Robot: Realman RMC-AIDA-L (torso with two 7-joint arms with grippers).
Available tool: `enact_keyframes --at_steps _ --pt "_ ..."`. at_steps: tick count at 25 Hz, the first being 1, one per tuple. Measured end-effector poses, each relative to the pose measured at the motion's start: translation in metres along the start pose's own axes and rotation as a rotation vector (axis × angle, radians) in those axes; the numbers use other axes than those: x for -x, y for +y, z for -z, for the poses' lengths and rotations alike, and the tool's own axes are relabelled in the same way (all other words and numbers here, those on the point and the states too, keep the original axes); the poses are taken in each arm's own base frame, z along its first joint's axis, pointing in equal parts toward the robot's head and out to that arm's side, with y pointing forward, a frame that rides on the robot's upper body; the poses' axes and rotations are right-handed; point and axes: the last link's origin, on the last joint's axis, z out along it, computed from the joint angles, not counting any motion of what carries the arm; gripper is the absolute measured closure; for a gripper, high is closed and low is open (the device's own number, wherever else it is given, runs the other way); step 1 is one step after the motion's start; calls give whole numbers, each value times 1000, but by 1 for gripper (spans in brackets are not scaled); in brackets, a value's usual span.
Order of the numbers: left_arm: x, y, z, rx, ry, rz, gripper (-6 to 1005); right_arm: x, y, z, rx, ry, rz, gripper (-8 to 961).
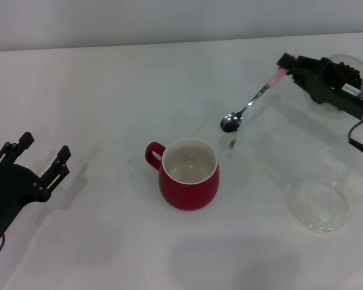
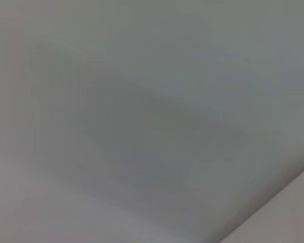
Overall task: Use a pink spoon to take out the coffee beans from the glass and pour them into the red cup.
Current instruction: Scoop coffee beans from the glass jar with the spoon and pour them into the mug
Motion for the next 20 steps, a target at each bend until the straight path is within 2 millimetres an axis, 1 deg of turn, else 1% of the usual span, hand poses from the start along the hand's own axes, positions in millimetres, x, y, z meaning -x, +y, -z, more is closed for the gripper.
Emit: enact_keyframes --at_steps 4,8,15,20 --pt "0 0 0 -2 0 0 229 -9 8 -16 25 75 11 803" --pt "0 -1 0 -3 1 -1 229 -17 14 -28 42 123 9 804" --pt "-1 -2 1 -4 2 -4 228 -30 14 -34 44 175 -12 805" --pt "-1 -2 1 -4 2 -3 227 -35 17 -38 63 200 35 804"
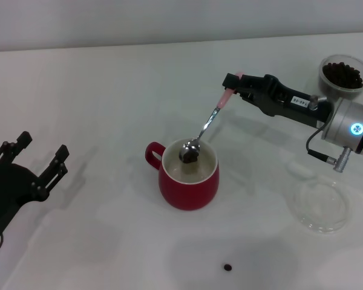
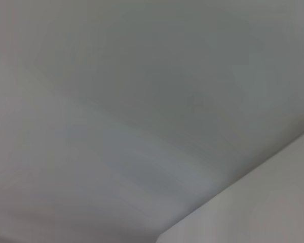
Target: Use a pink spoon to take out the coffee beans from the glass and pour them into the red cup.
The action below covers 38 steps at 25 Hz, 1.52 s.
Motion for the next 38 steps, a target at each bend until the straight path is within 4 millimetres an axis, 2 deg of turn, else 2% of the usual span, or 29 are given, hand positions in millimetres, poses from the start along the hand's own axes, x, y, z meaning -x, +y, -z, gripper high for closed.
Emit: enact_keyframes --at_steps 7,18,27,31,38 --pt "1 1 0 2 -7 2 227 1 14 -5 76 27 159 803" --pt "1 0 -1 2 -9 1 228 1 22 -11 125 48 355 804" --pt "2 1 -1 -1 -10 3 228 7 21 -10 110 29 406 803" --pt "2 0 0 -3 -10 3 228 11 19 -3 104 -3 327 804" --pt "1 -3 0 -8 -10 -5 229 28 18 39 95 -89 220 804"
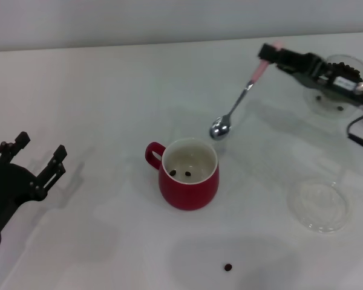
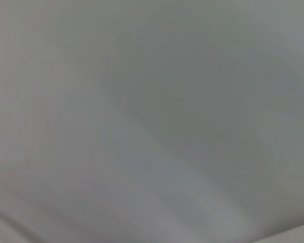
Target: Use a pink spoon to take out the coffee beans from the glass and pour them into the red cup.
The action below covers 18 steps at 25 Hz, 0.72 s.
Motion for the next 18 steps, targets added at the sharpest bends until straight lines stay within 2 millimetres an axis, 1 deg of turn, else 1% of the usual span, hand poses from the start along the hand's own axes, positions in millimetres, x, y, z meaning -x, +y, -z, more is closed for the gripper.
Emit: enact_keyframes --at_steps 3,6,13,15,18 --pt "-1 -2 -1 -7 5 -1 229 4 -1 21 -14 -33 5 804" --pt "-3 -3 -4 -8 11 -4 228 6 -6 47 -58 -70 29 804" --pt "-7 -5 -11 -1 24 -11 227 4 -12 103 -137 -139 67 805" --pt "-8 -5 -12 0 26 -13 227 2 -14 117 -167 -156 78 805" --pt "-9 -5 -14 3 28 -16 227 -2 -16 128 -196 -161 88 804"
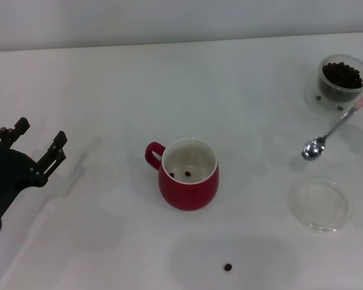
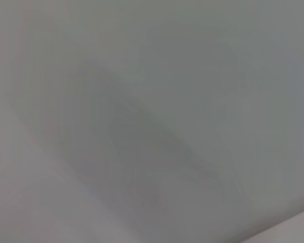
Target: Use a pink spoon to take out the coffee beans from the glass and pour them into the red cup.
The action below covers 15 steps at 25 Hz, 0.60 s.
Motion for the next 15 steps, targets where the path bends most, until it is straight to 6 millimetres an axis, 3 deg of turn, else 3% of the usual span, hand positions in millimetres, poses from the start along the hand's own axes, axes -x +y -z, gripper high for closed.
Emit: enact_keyframes --at_steps 15 --pt "1 -5 -1 -17 -13 -11 228 -15 -17 19 -121 53 22 798"
